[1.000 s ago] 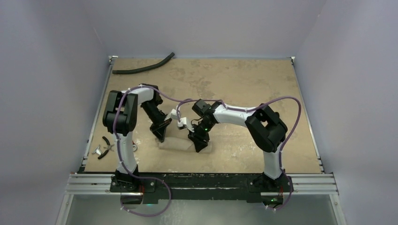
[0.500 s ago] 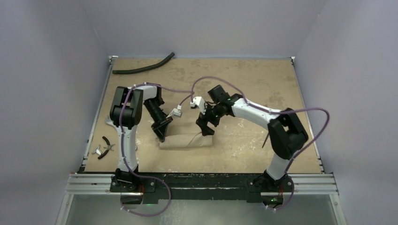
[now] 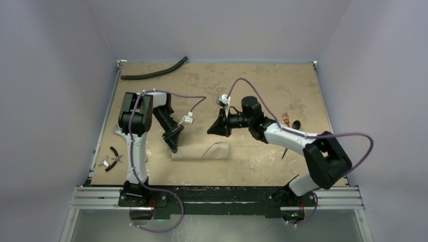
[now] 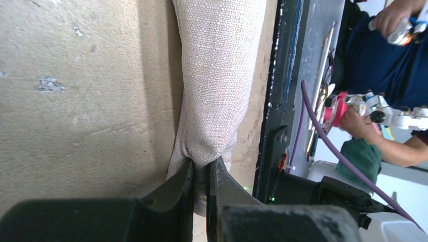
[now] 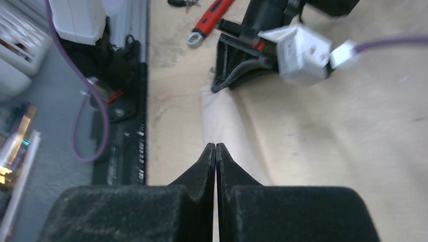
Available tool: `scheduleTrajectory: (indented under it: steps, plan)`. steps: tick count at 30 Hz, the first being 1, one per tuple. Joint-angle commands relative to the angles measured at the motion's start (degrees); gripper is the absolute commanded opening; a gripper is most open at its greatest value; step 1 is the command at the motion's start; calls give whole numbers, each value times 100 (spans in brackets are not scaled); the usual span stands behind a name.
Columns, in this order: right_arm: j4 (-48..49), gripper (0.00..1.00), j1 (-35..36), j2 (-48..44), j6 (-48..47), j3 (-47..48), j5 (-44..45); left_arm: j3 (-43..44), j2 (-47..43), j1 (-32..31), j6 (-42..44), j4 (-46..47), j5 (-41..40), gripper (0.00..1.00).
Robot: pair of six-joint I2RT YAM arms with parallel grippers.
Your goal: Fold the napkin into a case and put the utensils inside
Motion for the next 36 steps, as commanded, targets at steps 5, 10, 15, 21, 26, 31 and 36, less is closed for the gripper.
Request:
scheduleTrajectory:
  steps: [5, 10, 15, 21, 26, 31, 36]
  plan:
    - [4613, 0, 833, 1194, 3634, -1230, 15, 82, 385, 71, -70, 726, -41, 0]
    - [5415, 0, 970, 1909, 4147, -1298, 241, 174, 447, 82, -218, 714, -1, 0]
    - [4279, 0, 980, 2407, 3754, -944, 659, 212, 478, 106, -317, 735, 28, 0]
    - [3238, 0, 983, 2776, 3382, -563, 1224, 186, 464, 148, -444, 837, 42, 0]
    - [2858, 0, 993, 3093, 3116, -356, 1503, 181, 317, 192, -656, 1024, 52, 1]
    - [2744, 0, 1019, 3304, 2871, -348, 1677, 257, 14, 237, -1088, 1329, -1, 40]
    - [2693, 0, 1039, 3392, 2730, -378, 1819, 276, -437, 288, -1523, 1797, -337, 85]
